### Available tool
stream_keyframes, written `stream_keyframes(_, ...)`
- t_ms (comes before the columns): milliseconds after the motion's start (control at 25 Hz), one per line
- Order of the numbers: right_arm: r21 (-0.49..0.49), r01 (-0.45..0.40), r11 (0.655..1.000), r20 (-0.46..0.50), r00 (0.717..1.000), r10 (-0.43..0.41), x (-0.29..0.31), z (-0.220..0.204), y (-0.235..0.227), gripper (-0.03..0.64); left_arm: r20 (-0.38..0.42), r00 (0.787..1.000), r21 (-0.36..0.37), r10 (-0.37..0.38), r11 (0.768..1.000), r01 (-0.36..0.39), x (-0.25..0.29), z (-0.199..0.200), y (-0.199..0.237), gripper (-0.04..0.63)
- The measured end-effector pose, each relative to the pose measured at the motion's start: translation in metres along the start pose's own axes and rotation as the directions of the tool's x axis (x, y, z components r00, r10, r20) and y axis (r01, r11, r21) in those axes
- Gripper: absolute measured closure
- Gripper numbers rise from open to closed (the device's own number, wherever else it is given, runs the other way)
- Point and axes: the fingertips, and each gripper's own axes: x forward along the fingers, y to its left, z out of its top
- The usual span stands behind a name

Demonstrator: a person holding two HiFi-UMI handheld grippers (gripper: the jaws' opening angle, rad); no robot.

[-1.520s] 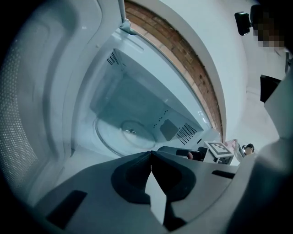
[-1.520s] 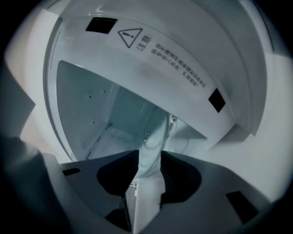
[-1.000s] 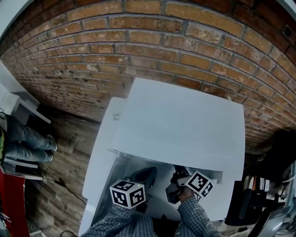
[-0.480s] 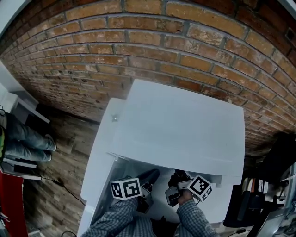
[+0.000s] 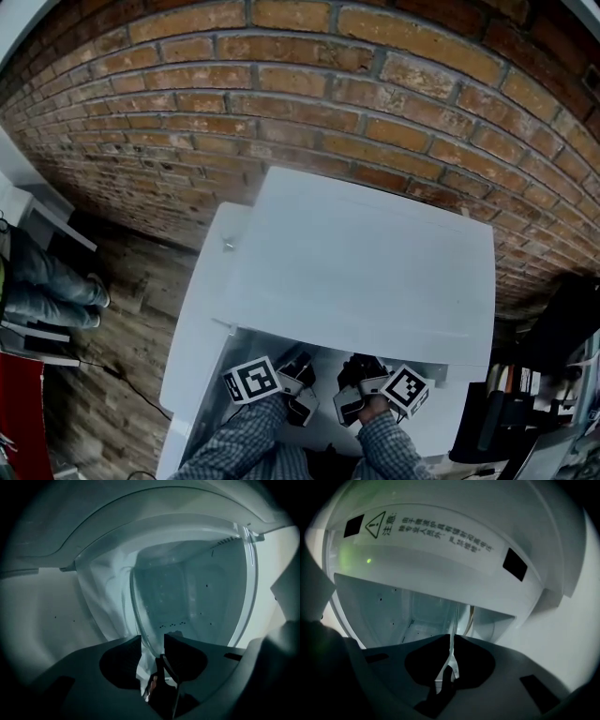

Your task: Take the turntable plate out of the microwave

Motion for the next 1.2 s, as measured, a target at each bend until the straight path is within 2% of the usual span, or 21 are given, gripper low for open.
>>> stream_keyframes(120, 0.009, -0.009, 1.000, 0.001, 1.000, 0.009, -0.001, -0.001, 0.003, 0.581, 0.070, 0.998, -0.068, -0.004, 0.998, 0.009, 0.004, 0.012, 0.002, 0.468)
stream_keyframes(320, 0.012, -0.022, 1.000, -0.005, 1.000, 0.022, -0.001, 0.000, 0.008, 0.581, 0.123, 0.992, -0.120, 0.009, 0.993, 0.006, 0.013, 0.025, 0.008, 0.468)
stream_keyframes(400, 0.016, -0.025, 1.000, 0.000, 1.000, 0.025, -0.001, 0.001, 0.008, 0.581, 0.123, 0.992, -0.114, 0.014, 0.994, 0.000, 0.016, 0.027, 0.011, 0.483)
stream_keyframes(480, 0.018, -0.032, 0.999, 0.000, 0.999, 0.032, -0.001, 0.000, 0.010, 0.583, 0.135, 0.991, -0.131, 0.022, 0.991, -0.005, 0.017, 0.029, 0.013, 0.530)
stream_keyframes(680, 0.021, -0.025, 0.999, -0.012, 1.000, 0.025, 0.001, -0.005, 0.007, 0.581, 0.189, 0.982, -0.265, -0.003, 0.963, 0.054, 0.018, 0.035, 0.017, 0.561)
stream_keyframes(800, 0.011, -0.002, 1.000, -0.015, 1.000, 0.002, -0.003, -0.009, 0.004, 0.581, 0.177, 0.984, -0.266, -0.020, 0.962, 0.068, 0.017, 0.032, 0.014, 0.561)
stream_keyframes(880, 0.000, -0.005, 1.000, -0.021, 1.000, 0.005, -0.007, -0.010, 0.003, 0.580, 0.187, 0.979, -0.264, -0.078, 0.956, 0.126, 0.020, 0.034, 0.006, 0.561)
stream_keyframes(960, 0.010, -0.030, 1.000, -0.021, 0.999, 0.030, -0.009, -0.010, 0.004, 0.547, 0.195, 0.974, -0.267, -0.119, 0.949, 0.169, 0.023, 0.036, -0.001, 0.561)
stream_keyframes(1080, 0.046, -0.060, 0.997, -0.003, 0.998, 0.060, -0.010, -0.010, 0.001, 0.503, 0.192, 0.974, -0.275, -0.120, 0.946, 0.170, 0.022, 0.035, -0.001, 0.561)
stream_keyframes(1200, 0.061, -0.099, 0.993, 0.029, 0.995, 0.097, 0.000, -0.002, 0.006, 0.497, 0.190, 0.974, -0.275, -0.119, 0.946, 0.169, 0.022, 0.035, -0.002, 0.561)
